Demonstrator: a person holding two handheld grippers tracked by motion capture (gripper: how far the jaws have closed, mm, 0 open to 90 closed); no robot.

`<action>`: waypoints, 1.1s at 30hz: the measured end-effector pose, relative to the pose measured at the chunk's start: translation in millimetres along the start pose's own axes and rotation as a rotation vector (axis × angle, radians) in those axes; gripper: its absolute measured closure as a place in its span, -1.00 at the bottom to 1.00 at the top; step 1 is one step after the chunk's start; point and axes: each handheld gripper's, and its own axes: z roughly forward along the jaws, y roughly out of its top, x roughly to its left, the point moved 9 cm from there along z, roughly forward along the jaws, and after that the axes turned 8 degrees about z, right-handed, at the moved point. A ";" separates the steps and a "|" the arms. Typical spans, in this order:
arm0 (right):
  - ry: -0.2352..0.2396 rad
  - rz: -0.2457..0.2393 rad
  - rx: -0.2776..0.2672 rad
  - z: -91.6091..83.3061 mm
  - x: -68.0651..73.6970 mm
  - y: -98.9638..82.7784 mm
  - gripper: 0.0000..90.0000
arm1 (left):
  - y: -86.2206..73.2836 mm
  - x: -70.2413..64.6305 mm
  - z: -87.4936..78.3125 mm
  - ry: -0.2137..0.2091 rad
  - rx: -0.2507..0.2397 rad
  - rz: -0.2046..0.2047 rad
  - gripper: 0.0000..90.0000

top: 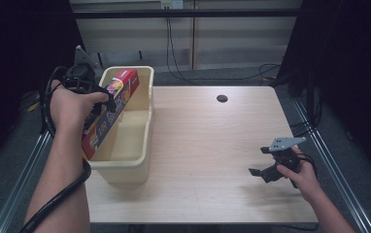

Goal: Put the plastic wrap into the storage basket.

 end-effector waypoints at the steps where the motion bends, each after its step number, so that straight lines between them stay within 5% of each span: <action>1: -0.001 -0.001 0.000 0.2 0.0 -0.1 -0.96 | 0.0 0.0 0.0 0.000 0.000 0.000 -0.10; 13: 0.000 -0.003 0.005 0.7 0.7 -1.2 -0.95 | -2.3 5.0 15.6 0.027 -0.002 -0.062 -0.10; 33: -0.018 0.013 -0.006 -8.6 -1.5 -7.3 -0.96 | -6.7 1.5 39.6 0.025 0.021 -0.075 -0.10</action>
